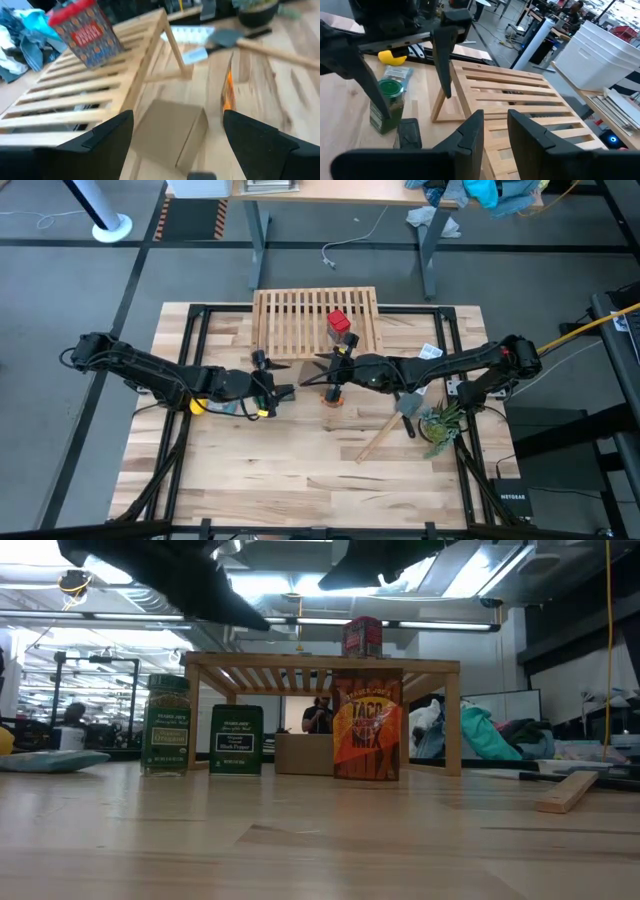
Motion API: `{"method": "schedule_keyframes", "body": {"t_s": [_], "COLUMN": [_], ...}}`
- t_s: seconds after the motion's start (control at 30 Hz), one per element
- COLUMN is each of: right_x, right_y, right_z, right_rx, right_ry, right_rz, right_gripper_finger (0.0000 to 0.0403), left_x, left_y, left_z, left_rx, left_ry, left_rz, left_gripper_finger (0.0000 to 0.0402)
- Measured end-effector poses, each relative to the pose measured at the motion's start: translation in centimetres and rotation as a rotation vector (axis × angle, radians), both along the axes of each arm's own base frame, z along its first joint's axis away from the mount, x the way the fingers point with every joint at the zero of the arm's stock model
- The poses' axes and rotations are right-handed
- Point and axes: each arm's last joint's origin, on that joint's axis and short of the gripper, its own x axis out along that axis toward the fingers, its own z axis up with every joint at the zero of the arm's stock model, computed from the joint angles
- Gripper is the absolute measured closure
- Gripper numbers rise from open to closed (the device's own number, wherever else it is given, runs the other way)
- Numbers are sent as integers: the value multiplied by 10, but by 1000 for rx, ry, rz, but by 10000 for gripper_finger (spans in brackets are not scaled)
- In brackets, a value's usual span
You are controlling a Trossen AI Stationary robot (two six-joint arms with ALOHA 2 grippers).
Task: Shelf spices
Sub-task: Remove the red seasoning can from the shelf
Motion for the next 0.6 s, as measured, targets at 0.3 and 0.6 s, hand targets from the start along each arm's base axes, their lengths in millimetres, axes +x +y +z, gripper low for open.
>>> {"method": "schedule_keyframes", "body": {"t_s": [0.3, 0.6], "right_x": [0, -2], "right_y": [0, 0], "right_z": [0, -6], "right_rx": [4, -1], "right_ry": [5, 63], "right_rz": [16, 10], "right_gripper_finger": [310, 310], "left_x": [8, -3], "left_y": [20, 82], "left_z": [10, 22], "left_rx": [-101, -348], "left_ry": [-102, -209], "left_rz": [-206, -478], "left_gripper_finger": [101, 101]}}
